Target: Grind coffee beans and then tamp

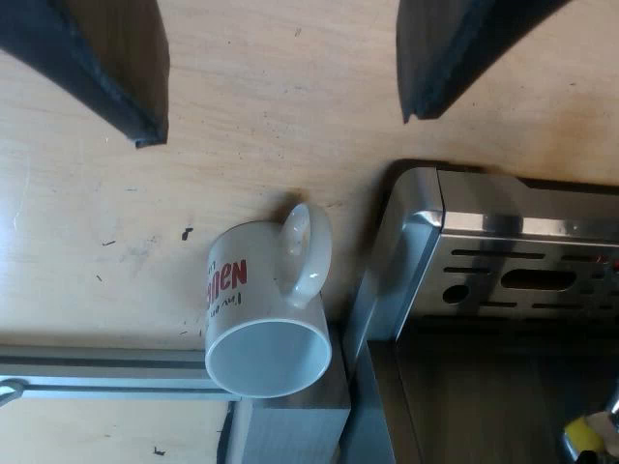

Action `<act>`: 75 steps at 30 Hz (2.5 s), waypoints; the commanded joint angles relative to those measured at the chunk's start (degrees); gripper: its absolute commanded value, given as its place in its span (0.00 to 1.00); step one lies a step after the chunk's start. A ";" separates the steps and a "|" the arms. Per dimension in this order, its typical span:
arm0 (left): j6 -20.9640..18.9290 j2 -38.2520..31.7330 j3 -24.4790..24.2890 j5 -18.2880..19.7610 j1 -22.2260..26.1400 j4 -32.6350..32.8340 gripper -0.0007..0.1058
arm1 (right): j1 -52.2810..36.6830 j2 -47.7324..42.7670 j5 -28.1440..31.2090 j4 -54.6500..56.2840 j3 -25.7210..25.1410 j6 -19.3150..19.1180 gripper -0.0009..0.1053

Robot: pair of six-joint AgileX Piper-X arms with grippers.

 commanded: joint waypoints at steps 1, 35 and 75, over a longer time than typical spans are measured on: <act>-0.20 -7.89 0.15 0.17 0.00 -0.69 0.60 | -0.17 -2.20 -0.07 -0.82 -0.25 -0.07 0.51; -0.20 6.28 -7.31 8.99 -9.91 -2.60 0.60 | 15.08 15.94 -4.84 -0.75 -9.17 -1.81 0.51; 7.03 15.76 7.78 29.88 -19.02 -23.39 0.60 | 63.38 38.48 18.58 -24.51 -5.43 8.60 0.51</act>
